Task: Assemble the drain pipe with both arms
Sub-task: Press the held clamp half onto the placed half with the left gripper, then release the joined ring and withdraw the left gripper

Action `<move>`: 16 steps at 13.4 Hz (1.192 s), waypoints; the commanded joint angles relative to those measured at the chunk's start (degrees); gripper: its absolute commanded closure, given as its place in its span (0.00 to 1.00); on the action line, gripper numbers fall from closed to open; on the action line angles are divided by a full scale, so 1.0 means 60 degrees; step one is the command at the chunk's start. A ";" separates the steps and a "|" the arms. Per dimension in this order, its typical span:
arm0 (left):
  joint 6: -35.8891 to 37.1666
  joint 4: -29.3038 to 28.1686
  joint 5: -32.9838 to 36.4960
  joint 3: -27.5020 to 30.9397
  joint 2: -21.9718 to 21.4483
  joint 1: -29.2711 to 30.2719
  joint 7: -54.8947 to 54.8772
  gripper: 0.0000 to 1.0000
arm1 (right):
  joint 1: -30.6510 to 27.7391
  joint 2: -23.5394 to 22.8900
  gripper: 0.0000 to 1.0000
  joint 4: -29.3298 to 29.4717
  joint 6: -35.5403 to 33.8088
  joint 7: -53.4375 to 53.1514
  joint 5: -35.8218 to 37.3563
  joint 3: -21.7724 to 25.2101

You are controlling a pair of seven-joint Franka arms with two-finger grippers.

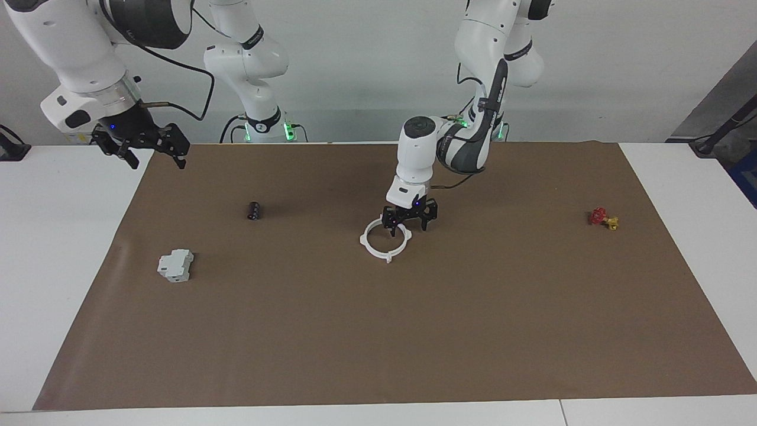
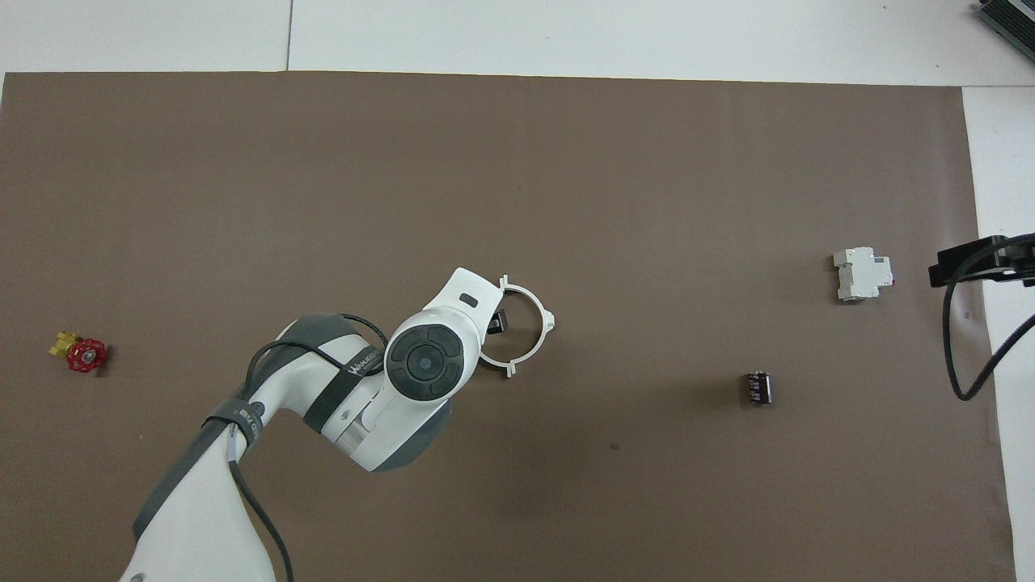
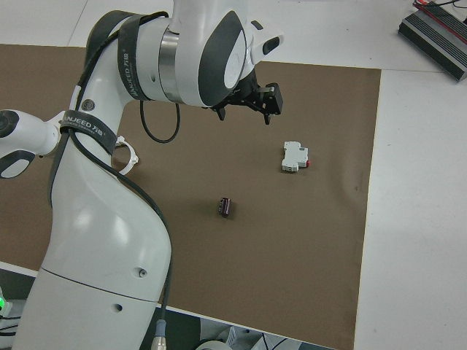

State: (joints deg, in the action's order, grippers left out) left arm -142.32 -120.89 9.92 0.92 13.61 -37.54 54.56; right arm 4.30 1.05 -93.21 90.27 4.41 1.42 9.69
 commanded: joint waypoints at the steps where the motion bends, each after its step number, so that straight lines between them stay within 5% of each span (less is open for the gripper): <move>1: 0.1857 0.0401 0.0193 -0.0008 -0.1035 0.0761 -0.1481 0.00 | -0.0028 0.0133 0.00 -0.0066 -0.0103 -0.0062 -0.0076 -0.0048; 6: 0.5899 0.2272 0.0032 0.0036 -0.1974 0.3015 -0.6182 0.00 | -0.0028 0.0133 0.00 -0.0066 -0.0103 -0.0062 -0.0076 -0.0048; 10: 0.7691 0.3403 -0.1082 0.0022 -0.2882 0.5697 -0.9819 0.00 | -0.0028 0.0133 0.00 -0.0066 -0.0103 -0.0062 -0.0076 -0.0048; 14: 1.0093 0.5335 -0.0804 0.0138 -0.2840 0.6330 -1.1290 0.00 | -0.0028 0.0133 0.00 -0.0066 -0.0103 -0.0062 -0.0076 -0.0033; 16: 1.0200 0.5559 -0.0774 0.0066 -0.2854 0.6301 -1.1203 0.00 | -0.0028 0.0133 0.00 -0.0066 -0.0103 -0.0062 -0.0076 -0.0048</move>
State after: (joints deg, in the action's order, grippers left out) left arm -83.15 -89.95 4.62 2.06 -4.61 0.18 -12.09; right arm 4.30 1.05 -93.21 90.27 4.41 1.42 9.69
